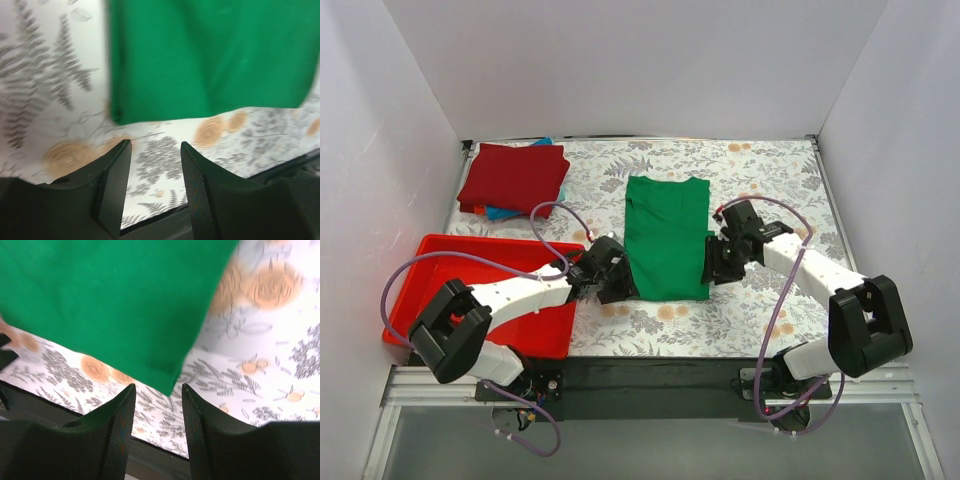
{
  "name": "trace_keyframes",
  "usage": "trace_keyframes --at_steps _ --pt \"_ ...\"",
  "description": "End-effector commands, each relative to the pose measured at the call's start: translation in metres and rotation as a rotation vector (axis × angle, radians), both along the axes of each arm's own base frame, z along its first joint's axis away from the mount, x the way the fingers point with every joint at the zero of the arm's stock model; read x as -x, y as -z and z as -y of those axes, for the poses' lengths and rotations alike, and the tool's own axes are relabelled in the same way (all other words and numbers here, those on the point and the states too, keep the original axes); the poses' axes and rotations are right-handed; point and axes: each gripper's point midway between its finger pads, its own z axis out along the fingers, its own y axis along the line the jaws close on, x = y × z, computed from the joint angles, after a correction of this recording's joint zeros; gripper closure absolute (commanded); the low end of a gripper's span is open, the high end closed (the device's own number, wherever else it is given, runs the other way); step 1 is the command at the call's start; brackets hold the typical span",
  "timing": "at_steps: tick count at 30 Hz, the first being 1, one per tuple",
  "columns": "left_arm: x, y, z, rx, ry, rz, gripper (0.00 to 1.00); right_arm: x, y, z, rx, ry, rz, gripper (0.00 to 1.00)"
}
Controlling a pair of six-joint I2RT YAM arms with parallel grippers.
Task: Fold and stack the t-shirts
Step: Fold the tshirt
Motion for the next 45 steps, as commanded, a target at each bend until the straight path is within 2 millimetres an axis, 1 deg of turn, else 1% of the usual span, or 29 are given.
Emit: trace_keyframes --at_steps 1,3,4,6,7,12,20,24,27,28,30,31,33,34,37,39,45 --pt "0.005 0.001 -0.023 -0.041 -0.075 -0.009 0.57 0.003 -0.012 -0.006 -0.071 0.021 0.049 0.51" --pt "0.010 0.005 -0.030 -0.053 -0.083 -0.015 0.57 0.010 -0.008 -0.008 -0.093 0.016 0.029 0.52" --pt "0.010 0.005 -0.032 -0.050 -0.093 -0.017 0.56 0.015 -0.001 -0.008 -0.103 0.019 0.015 0.52" --pt "0.011 0.004 -0.032 -0.042 -0.095 -0.014 0.56 0.021 0.002 -0.011 -0.127 0.017 -0.003 0.52" --pt "0.012 0.005 -0.034 -0.041 -0.097 -0.018 0.55 0.024 0.007 -0.010 -0.127 0.020 -0.008 0.52" --pt "0.012 0.006 -0.030 -0.021 -0.097 -0.021 0.53 0.032 0.025 -0.005 -0.104 0.029 -0.032 0.52" --pt "0.010 0.010 -0.025 -0.007 -0.095 -0.032 0.53 0.027 0.044 -0.001 -0.065 0.017 -0.021 0.53" --pt "0.009 0.014 -0.023 -0.015 -0.093 -0.040 0.53 0.021 0.047 -0.003 -0.065 0.014 -0.009 0.55" --pt "0.009 0.017 -0.022 -0.017 -0.091 -0.045 0.53 0.018 0.050 -0.002 -0.062 0.018 -0.002 0.59" --pt "0.009 0.019 -0.023 -0.021 -0.093 -0.048 0.53 0.018 0.051 -0.002 -0.060 0.017 -0.001 0.64" --pt "0.009 0.022 -0.025 -0.029 -0.099 -0.049 0.53 0.020 0.053 -0.002 -0.059 0.014 -0.010 0.71" --pt "0.009 0.024 -0.025 -0.035 -0.100 -0.051 0.53 0.022 0.055 -0.001 -0.056 0.013 -0.015 0.76" --pt "0.008 0.027 -0.026 -0.045 -0.103 -0.055 0.53 0.025 0.056 0.001 -0.052 0.012 -0.018 0.83" --pt "0.008 0.028 -0.026 -0.047 -0.104 -0.056 0.53 0.026 0.057 0.001 -0.051 0.011 -0.020 0.88" --pt "0.006 0.035 -0.028 -0.075 -0.113 -0.066 0.53 0.032 0.060 0.003 -0.051 0.015 -0.031 0.92" --pt "0.007 0.041 -0.031 -0.096 -0.122 -0.077 0.53 0.035 0.061 0.004 -0.055 0.017 -0.037 0.92" --pt "0.001 0.043 -0.030 -0.099 -0.133 -0.060 0.57 0.036 0.061 0.004 -0.056 0.017 -0.038 0.94"
